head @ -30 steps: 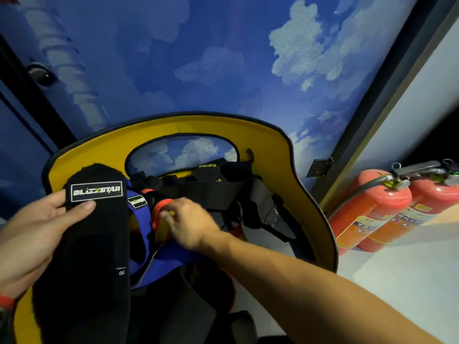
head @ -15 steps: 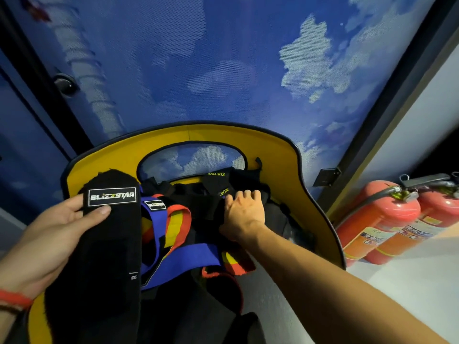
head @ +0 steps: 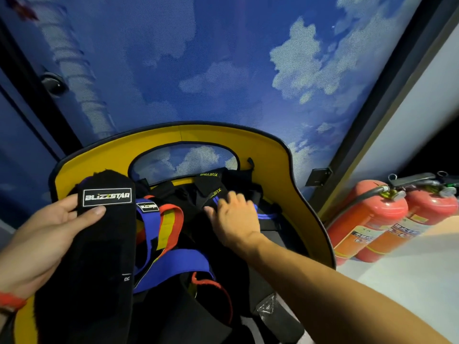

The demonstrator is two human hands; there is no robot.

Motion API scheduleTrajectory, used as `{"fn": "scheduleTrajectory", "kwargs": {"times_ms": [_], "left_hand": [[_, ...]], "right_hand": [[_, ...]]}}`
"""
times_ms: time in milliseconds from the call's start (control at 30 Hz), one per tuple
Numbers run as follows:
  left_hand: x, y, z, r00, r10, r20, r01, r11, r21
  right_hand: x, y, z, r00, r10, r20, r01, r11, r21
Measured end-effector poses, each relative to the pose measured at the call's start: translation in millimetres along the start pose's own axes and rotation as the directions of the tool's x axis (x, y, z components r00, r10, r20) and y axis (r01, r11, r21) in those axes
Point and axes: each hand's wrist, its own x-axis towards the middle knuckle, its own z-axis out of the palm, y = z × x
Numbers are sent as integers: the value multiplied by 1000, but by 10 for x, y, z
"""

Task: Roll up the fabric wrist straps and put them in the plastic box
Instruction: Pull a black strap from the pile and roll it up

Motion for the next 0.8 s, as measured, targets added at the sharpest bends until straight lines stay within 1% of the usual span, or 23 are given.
{"fn": "scheduleTrajectory", "kwargs": {"times_ms": [33,67,133,167,233,300,333,400,433,467,500,533,567,600,700,733,800], "left_hand": [[5,-12,-4,1000,5,-15,-5,1000,9],[6,-19,-1,1000,2,-30,-2,1000,8],[10,-19,16,1000,0,-20,0,1000,-19],[10,-27,22,1000,13,-20,-13,1000,-23],[19,-45,22,999,30,-21,-30,1000,-2],[13,-39,25,999,30,-13,-30,1000,-3],[8,-32,32,1000,27,-12,-27,1000,3],[31,-50,32,1000,23,-19,-23,1000,10],[33,-48,48,1000,19,-18,-19,1000,4],[30,-43,74,1000,18,-16,-18,1000,-1],[29,-42,96,1000,19,-19,-20,1000,-8],[29,-48,117,1000,18,-21,-18,1000,-2],[21,-46,134,1000,11,-21,-11,1000,6],[10,-39,146,1000,2,-24,-1,1000,14],[5,-33,158,999,-9,-53,11,999,34],[6,-24,167,999,-6,-50,8,1000,30],[9,-17,168,999,-5,-45,6,1000,23]], "right_hand": [[47,84,-16,997,0,-80,-4,999,-51],[92,171,3,994,39,-103,-46,996,-70],[107,324,14,985,173,-4,-173,983,-57],[100,384,31,976,212,42,-208,975,-72],[83,446,56,977,203,62,-197,976,-92],[74,401,41,984,166,61,-167,986,4],[82,362,45,981,169,94,-179,978,106],[99,300,37,962,170,216,-232,923,307],[88,288,1,952,146,269,-237,907,349],[71,297,-45,948,93,304,-198,921,336],[45,323,-101,943,26,331,-130,946,296],[11,355,-145,928,-41,371,-55,968,245],[-35,378,-188,896,-79,437,0,984,179],[-76,412,-203,855,-80,513,31,994,104],[-187,511,-200,704,5,710,122,984,-128],[-202,554,-212,674,30,738,149,973,-176],[-211,647,-308,668,72,741,147,963,-226]]}}
